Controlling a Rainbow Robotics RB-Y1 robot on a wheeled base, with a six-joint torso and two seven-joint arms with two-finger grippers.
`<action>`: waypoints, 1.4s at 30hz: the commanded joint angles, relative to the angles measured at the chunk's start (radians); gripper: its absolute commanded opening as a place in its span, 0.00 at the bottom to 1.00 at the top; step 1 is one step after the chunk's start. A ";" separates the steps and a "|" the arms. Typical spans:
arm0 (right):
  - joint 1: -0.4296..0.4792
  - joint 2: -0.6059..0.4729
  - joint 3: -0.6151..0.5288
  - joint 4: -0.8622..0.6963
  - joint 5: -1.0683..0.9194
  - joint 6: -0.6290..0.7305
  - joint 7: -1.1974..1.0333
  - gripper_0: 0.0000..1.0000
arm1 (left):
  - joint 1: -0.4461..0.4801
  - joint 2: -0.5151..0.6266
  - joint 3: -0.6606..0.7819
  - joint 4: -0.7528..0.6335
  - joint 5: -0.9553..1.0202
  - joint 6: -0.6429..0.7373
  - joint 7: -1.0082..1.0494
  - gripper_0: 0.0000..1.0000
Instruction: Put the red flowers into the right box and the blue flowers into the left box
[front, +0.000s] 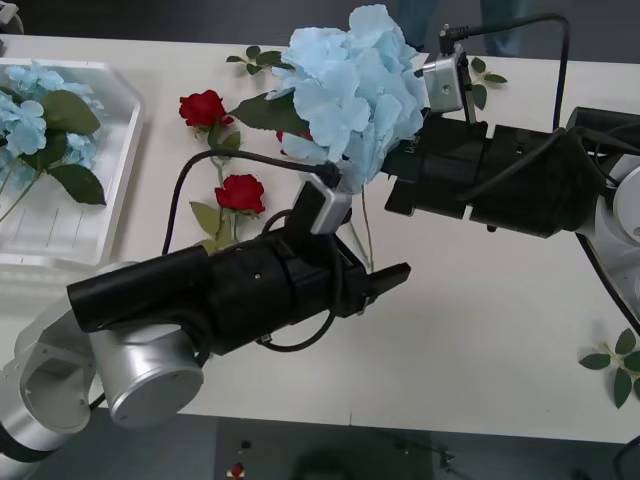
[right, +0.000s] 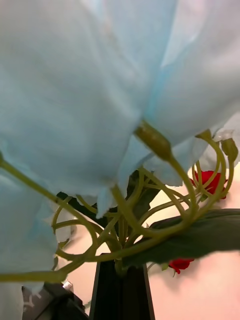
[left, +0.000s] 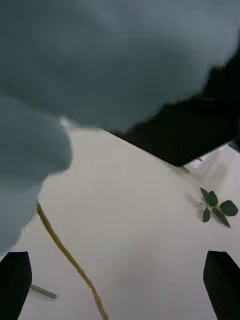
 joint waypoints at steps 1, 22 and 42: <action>-0.035 0.006 -0.005 -0.040 -0.010 -0.007 -0.037 0.00 | -0.012 -0.058 0.047 -0.012 0.002 0.022 -0.051 1.00; -0.035 0.008 -0.003 -0.040 -0.011 -0.007 -0.055 0.00 | -0.035 -0.136 0.099 0.110 -0.016 0.022 -0.082 0.00; -0.035 0.006 -0.005 -0.040 -0.010 -0.007 -0.089 1.00 | -0.018 -0.061 0.135 0.098 0.008 -0.023 -0.083 0.00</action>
